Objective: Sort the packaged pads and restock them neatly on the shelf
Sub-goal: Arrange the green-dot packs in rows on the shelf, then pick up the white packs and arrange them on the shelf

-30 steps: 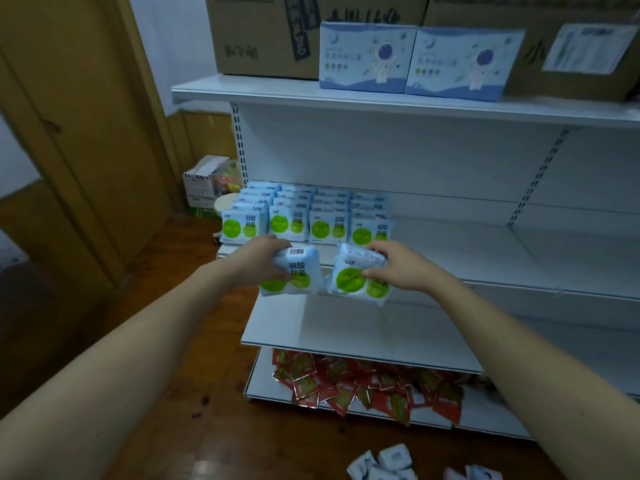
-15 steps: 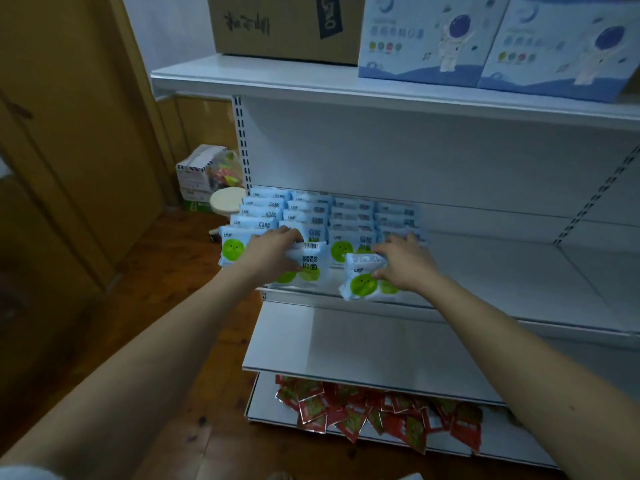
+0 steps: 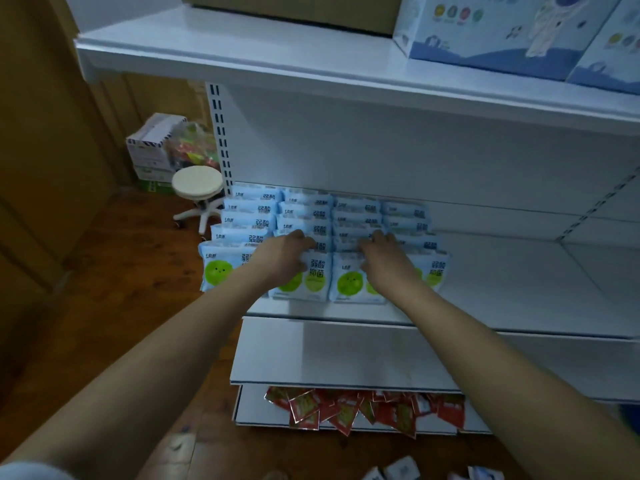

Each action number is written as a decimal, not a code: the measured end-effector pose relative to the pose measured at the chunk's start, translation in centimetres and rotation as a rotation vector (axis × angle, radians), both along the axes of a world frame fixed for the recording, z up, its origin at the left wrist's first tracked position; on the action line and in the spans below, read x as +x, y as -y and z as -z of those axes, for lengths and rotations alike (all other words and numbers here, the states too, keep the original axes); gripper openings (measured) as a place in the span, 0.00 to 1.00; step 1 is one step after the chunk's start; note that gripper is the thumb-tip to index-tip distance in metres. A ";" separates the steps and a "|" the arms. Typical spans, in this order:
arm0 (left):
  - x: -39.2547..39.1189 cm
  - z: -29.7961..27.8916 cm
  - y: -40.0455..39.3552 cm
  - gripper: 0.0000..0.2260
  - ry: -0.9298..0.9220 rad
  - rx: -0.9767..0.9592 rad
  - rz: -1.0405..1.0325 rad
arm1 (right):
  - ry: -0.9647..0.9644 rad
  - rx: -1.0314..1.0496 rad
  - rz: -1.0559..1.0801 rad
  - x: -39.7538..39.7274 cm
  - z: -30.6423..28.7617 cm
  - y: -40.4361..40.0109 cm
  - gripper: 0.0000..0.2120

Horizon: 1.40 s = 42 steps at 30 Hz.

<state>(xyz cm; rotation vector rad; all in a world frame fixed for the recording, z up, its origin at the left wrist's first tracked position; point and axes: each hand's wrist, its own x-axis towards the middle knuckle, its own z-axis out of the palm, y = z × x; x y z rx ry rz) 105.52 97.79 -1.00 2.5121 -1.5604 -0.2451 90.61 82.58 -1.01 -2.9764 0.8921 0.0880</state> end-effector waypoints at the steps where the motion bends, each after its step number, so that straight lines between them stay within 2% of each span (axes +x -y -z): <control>1: 0.2 0.4 0.1 0.22 0.009 -0.016 0.006 | 0.032 -0.012 0.019 0.0 0.4 -0.2 0.22; 4: 0.5 1.0 0.5 0.23 0.080 -0.004 0.017 | 0.073 -0.109 0.092 -0.6 1.1 -0.8 0.25; 8: -0.5 0.9 0.4 0.26 0.152 0.008 -0.042 | 0.186 -0.172 0.087 -1.7 0.8 -1.0 0.20; 10: -1.8 0.7 0.0 0.27 0.160 -0.014 -0.078 | 0.274 -0.080 0.070 -2.6 0.1 -1.2 0.15; 13: -4.9 -0.5 -0.4 0.26 0.176 -0.086 -0.124 | 0.410 0.174 0.099 -4.4 -1.6 -1.7 0.08; 16: -9.1 -1.9 -0.9 0.22 0.141 -0.183 -0.169 | 0.459 0.316 0.134 -7.4 -3.4 -2.5 0.11; 19: -14.2 -2.3 -1.6 0.17 0.082 -0.224 -0.233 | 0.422 0.350 0.120 -11.8 -4.0 -3.9 0.19; 22: -19.3 -2.9 -1.9 0.14 0.005 -0.249 -0.267 | 0.350 0.365 0.096 -16.3 -4.8 -4.6 0.21; 28: -27.8 -4.3 -2.1 0.12 -0.053 -0.257 -0.266 | 0.315 0.385 0.143 -24.1 -6.4 -6.3 0.16; 33: -32.7 -4.9 -2.0 0.12 -0.067 -0.251 -0.206 | 0.312 0.393 0.209 -29.2 -6.8 -7.7 0.17; 38: -37.6 -3.7 -2.8 0.12 -0.144 -0.221 -0.111 | 0.274 0.467 0.334 -35.1 -4.3 -9.5 0.21; 42: -40.7 0.0 -5.4 0.11 -0.229 -0.168 -0.083 | 0.226 0.503 0.441 -39.6 -0.9 -12.2 0.20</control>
